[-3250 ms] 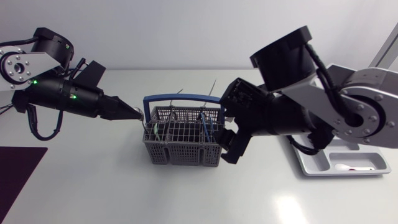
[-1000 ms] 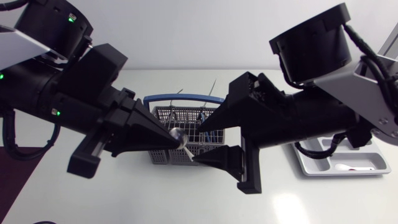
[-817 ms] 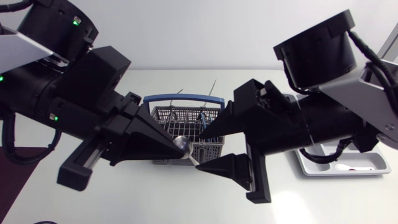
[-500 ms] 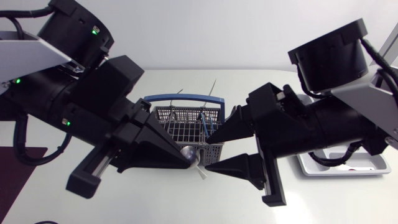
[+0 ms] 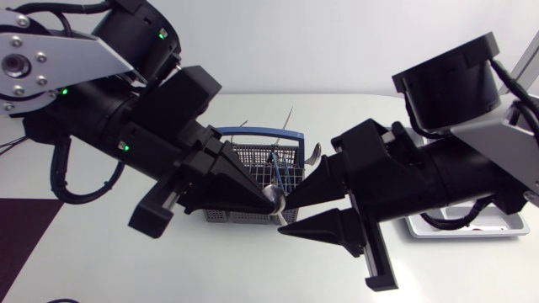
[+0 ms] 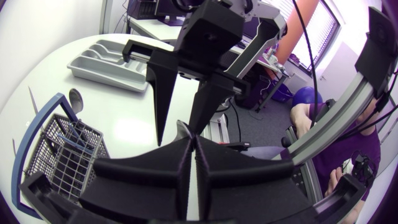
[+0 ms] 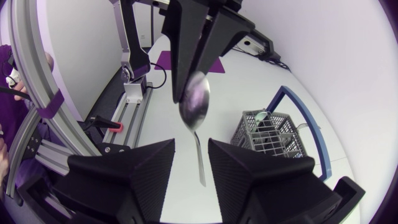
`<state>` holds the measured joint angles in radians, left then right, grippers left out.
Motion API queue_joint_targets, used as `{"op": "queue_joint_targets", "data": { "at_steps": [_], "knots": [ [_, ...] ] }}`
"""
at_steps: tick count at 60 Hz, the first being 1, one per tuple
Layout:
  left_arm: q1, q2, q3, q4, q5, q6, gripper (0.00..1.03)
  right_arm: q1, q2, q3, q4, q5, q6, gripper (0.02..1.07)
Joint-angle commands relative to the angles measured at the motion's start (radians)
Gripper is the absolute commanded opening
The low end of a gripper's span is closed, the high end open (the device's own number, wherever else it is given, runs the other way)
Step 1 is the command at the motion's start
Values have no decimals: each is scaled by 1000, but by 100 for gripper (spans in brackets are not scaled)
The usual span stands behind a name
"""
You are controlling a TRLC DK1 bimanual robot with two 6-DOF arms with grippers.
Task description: Sort the cutlery from the basket into the organizer compartments.
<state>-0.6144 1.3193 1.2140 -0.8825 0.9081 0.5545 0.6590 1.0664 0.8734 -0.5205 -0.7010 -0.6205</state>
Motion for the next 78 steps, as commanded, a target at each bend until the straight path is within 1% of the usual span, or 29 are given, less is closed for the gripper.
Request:
{"op": "queue_joint_targets", "data": {
  "at_steps": [1,4,7,17,21,40,47,49,51,56,57,61,66,68,72,78],
  "knots": [
    [-11,26,36,-15,12,30,3,4,-11,-27,-13,-14,-22,38],
    [-13,31,41,-19,12,38,3,4,-13,-27,-15,-15,-22,37],
    [-11,35,47,-24,14,39,3,2,-13,-27,-21,-22,-30,30],
    [-8,44,61,-36,25,47,3,-2,-8,-27,-39,-34,-47,13],
    [-8,47,65,-41,25,51,3,-2,-5,-27,-39,-41,-48,8],
    [-2,52,71,-50,26,58,4,2,-13,-31,-59,-51,-45,8],
    [13,54,76,-49,28,56,22,-2,-16,-40,-61,-48,-42,8],
    [18,54,81,-47,28,55,31,-4,-16,-42,-65,-45,-42,8],
    [21,52,82,-47,28,53,36,-4,-17,-42,-67,-41,-41,8],
    [24,52,90,-47,28,50,54,-12,-17,-44,-70,-31,-31,8],
    [28,51,93,-47,26,47,60,-15,-17,-44,-70,-26,-30,8],
    [44,49,102,-44,25,36,71,-30,-17,-44,-70,-3,-24,8],
    [61,47,111,-36,6,18,82,-59,-19,-45,-69,46,-15,8],
    [70,47,111,-35,-8,13,85,-73,-23,-45,-67,64,-12,8],
    [87,44,107,-23,-29,1,85,-114,-43,-54,-67,90,-12,8],
    [107,43,88,1,-97,-10,85,-167,-77,-82,-42,189,-21,8]
  ]
}}
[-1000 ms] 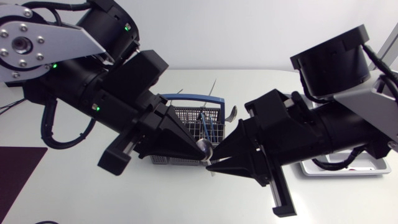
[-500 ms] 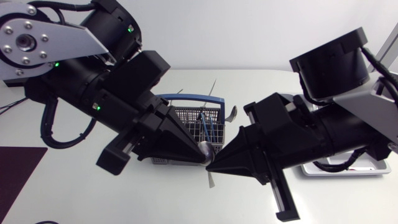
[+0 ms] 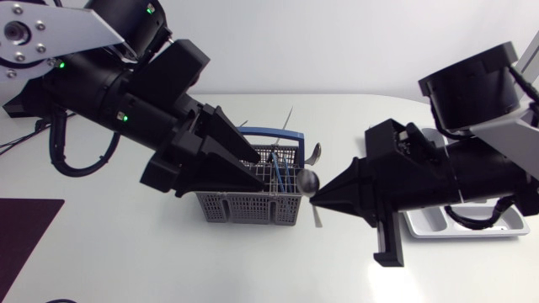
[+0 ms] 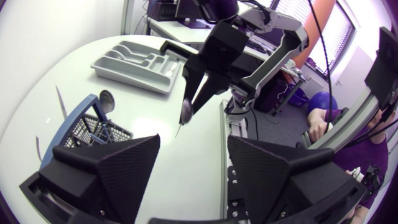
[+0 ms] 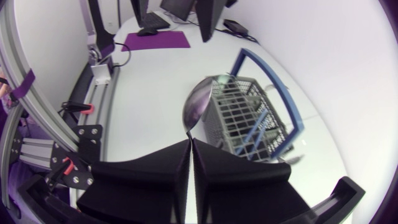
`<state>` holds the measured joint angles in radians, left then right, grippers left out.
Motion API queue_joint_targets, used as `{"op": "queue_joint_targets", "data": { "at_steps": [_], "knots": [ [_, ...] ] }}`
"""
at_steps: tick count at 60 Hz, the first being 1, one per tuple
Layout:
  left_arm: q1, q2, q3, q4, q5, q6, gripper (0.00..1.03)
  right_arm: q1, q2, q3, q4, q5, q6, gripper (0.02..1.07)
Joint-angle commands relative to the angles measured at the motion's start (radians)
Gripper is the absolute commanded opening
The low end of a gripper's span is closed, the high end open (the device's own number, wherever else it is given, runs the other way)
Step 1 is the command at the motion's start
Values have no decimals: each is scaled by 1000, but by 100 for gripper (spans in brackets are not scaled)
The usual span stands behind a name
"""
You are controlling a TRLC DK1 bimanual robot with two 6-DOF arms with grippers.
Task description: Sort the cutlery from the basket into the organizer compartments.
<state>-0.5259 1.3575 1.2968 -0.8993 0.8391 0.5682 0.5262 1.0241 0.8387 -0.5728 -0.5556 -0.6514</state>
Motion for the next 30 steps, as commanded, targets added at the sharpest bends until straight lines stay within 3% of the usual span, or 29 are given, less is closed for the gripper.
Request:
{"op": "queue_joint_targets", "data": {
  "at_steps": [1,15,30],
  "knots": [
    [21,5,-1,26,-48,-28,85,-48,-45,-53,13,62,7,8],
    [50,-6,-54,82,-189,-37,85,-319,-102,-113,-4,92,-162,8],
    [73,-9,-85,129,-310,-45,85,-575,-124,-151,-55,49,-387,8]
  ]
}}
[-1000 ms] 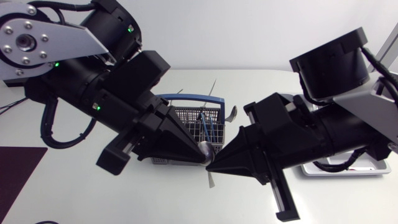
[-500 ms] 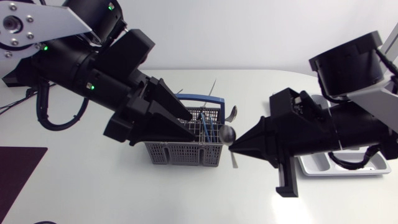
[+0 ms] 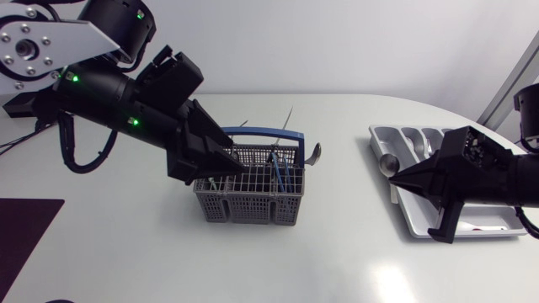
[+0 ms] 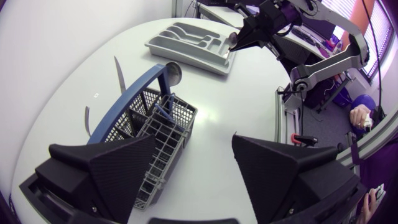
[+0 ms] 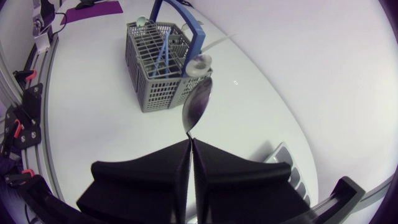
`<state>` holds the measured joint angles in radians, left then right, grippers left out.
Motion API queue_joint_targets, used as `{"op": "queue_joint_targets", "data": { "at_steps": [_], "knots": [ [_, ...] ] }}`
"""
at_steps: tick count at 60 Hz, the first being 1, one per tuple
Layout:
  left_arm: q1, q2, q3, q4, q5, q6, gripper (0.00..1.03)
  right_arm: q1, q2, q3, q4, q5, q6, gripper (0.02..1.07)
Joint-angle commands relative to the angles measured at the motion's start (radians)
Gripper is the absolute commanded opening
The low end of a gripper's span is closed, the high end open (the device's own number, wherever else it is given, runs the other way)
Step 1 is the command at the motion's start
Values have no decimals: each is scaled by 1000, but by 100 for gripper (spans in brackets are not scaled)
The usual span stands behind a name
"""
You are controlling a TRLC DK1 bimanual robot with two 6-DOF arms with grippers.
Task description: Sort the cutlery from the basket into the organizer compartments.
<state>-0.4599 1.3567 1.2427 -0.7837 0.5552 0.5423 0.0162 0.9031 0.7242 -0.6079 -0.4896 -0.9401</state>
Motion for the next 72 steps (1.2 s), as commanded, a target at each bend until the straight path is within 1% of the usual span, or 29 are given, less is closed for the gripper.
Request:
{"op": "queue_joint_targets", "data": {
  "at_steps": [1,6,9,18,25,41,47,51,62,72],
  "knots": [
    [7,-8,-32,17,-32,-19,85,-84,-3,-42,-20,-18,-115,8],
    [9,-5,-43,26,-66,-21,85,-160,7,-54,-20,-32,-187,8],
    [10,-1,-52,32,-94,-21,85,-237,19,-62,-20,-55,-252,8],
    [13,-5,-60,32,-103,-21,85,-424,48,-63,-33,-106,-404,8],
    [12,-7,-65,37,-104,-21,85,-536,68,-62,-49,-135,-499,8],
    [1,1,-80,64,-172,-21,85,-739,188,-66,-43,-181,-698,8],
    [7,1,-85,66,-190,-21,85,-797,237,-69,-29,-182,-767,8],
    [10,-2,-89,67,-190,-21,85,-828,276,-72,8,-182,-795,8],
    [-2,-2,-92,69,-207,-22,85,-881,398,-62,135,-175,-816,8],
    [-6,-7,-94,70,-224,-25,85,-900,496,-45,215,-156,-829,8]
  ]
}}
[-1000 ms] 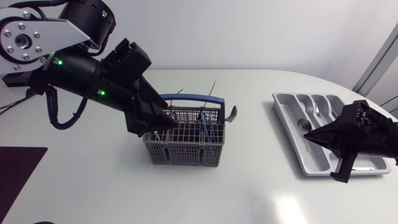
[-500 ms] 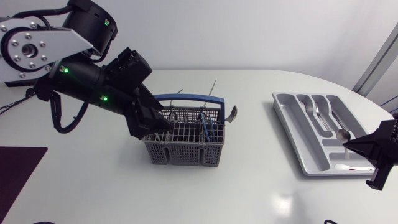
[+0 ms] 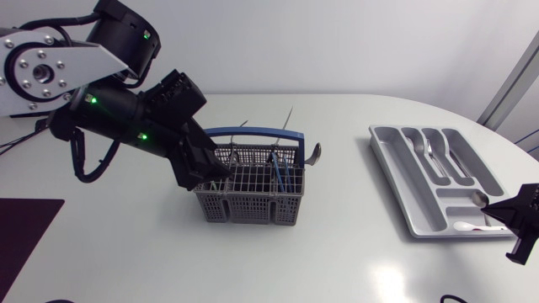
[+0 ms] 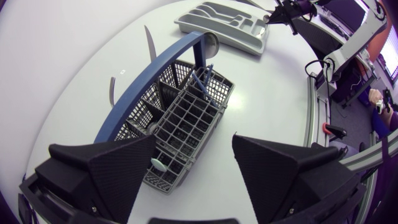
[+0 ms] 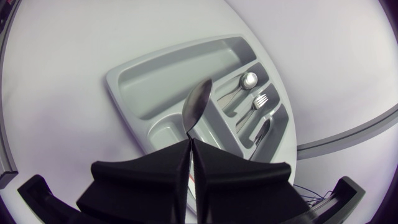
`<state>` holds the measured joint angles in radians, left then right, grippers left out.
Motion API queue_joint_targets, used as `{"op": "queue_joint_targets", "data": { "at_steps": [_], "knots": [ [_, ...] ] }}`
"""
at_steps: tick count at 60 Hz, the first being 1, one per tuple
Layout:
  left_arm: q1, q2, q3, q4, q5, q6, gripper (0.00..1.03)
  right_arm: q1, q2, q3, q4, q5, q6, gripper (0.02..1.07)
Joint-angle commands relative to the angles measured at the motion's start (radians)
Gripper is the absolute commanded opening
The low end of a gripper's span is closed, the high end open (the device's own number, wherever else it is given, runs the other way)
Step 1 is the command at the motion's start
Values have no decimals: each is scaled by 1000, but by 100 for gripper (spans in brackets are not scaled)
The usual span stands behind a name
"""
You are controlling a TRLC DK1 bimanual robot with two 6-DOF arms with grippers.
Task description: Sort the cutlery from the basket into the organizer compartments.
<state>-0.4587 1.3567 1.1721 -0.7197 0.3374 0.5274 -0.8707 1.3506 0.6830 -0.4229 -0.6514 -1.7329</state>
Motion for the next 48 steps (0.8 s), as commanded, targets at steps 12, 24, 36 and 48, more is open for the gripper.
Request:
{"op": "queue_joint_targets", "data": {
  "at_steps": [12,24,36,48],
  "knots": [
    [-5,-19,-25,6,-34,-12,85,-24,171,47,145,59,-14,8],
    [2,-31,-37,6,-40,-9,85,-21,243,64,245,128,4,8],
    [2,-39,-42,6,-38,-9,85,-1,271,56,269,176,6,8],
    [5,-50,-52,6,-44,-7,85,19,282,30,277,191,-1,28]
  ]
}}
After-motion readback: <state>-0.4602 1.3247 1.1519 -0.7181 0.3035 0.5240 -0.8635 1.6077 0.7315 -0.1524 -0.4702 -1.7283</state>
